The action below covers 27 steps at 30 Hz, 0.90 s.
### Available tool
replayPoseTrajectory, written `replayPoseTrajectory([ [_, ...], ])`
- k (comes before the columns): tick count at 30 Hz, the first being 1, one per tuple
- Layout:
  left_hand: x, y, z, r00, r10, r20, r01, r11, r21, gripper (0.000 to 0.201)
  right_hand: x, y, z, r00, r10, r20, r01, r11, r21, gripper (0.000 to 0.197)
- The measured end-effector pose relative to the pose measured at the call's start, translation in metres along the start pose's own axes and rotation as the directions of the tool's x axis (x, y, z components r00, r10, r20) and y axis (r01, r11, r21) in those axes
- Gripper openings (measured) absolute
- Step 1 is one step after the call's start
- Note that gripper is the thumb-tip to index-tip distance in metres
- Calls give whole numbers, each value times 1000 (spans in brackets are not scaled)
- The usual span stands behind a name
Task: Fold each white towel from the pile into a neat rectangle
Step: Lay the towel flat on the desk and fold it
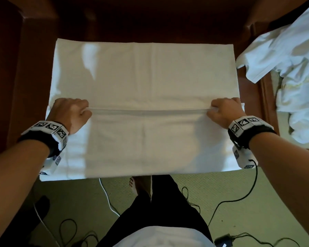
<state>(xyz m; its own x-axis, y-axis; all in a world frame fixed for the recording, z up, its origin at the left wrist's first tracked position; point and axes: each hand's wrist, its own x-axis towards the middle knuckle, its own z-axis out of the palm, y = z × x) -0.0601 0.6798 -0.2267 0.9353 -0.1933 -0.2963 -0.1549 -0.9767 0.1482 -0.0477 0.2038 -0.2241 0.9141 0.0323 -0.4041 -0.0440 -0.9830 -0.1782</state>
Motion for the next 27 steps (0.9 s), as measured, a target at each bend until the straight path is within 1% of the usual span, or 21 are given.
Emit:
replayPoseTrajectory([
  [1,1,-2,-6,998,-56,6,56,997,-61,26,0,0,-5,999,36,-4,-36,992,118,36],
  [2,2,-4,-11,993,-114,38,117,989,-92,23,3,1,-9,998,63,-16,-59,980,188,34],
  [3,5,-5,-14,989,-142,52,146,984,-98,22,5,0,-12,997,73,-33,-64,975,211,33],
  [4,8,-6,-15,990,-135,33,137,985,-107,23,9,-1,-15,996,75,-52,-63,977,202,33],
  [6,17,-6,-13,991,-128,-30,124,987,-104,26,18,-2,-16,995,83,-56,-74,985,156,34],
  [7,22,-7,-10,991,-134,-32,131,989,-74,26,23,-1,-14,996,91,-17,-89,991,102,33],
  [9,31,-13,-2,985,-171,25,169,984,56,18,29,4,-7,988,120,94,-114,991,-64,20],
  [10,31,-19,4,978,-201,55,192,972,136,13,30,8,-3,985,134,109,-118,983,-138,13],
  [11,30,-24,8,974,-220,60,204,959,195,11,28,13,2,988,135,81,-117,973,-197,10],
  [12,26,-29,11,975,-218,40,203,953,225,12,25,18,7,991,131,20,-123,963,-239,11],
  [13,22,-33,13,976,-218,4,211,949,234,15,21,24,11,990,124,-64,-136,956,-260,15],
  [14,16,-35,14,974,-223,-47,228,949,220,22,17,27,15,981,120,-153,-157,953,-258,20],
  [16,0,-27,15,954,-266,-138,284,950,128,51,4,25,20,949,142,-280,-194,967,-165,40],
  [17,-9,-17,18,947,-266,-178,284,955,83,61,-4,17,24,937,134,-322,-177,978,-108,49],
  [18,-18,-5,23,947,-254,-197,265,964,33,67,-13,6,31,930,106,-353,-136,989,-62,54],
  [19,-29,10,31,958,-233,-170,235,972,-9,71,-24,-9,40,932,62,-356,-78,996,-31,57],
  [20,-41,23,43,975,-200,-99,198,980,-26,74,-36,-23,52,947,15,-320,-23,999,-22,60],
  [21,-53,34,55,986,-169,-9,169,986,-9,77,-49,-34,65,972,-20,-236,12,999,-33,64],
  [23,-77,36,80,981,-155,118,151,988,38,82,-74,-36,91,999,-2,-44,-1,997,-73,69],
  [24,-86,29,90,974,-180,135,174,983,54,84,-84,-28,100,1000,31,6,-30,996,-84,70],
  [27,-98,6,97,964,-224,141,213,973,86,91,-96,-4,108,998,63,29,-59,990,-128,73],
])
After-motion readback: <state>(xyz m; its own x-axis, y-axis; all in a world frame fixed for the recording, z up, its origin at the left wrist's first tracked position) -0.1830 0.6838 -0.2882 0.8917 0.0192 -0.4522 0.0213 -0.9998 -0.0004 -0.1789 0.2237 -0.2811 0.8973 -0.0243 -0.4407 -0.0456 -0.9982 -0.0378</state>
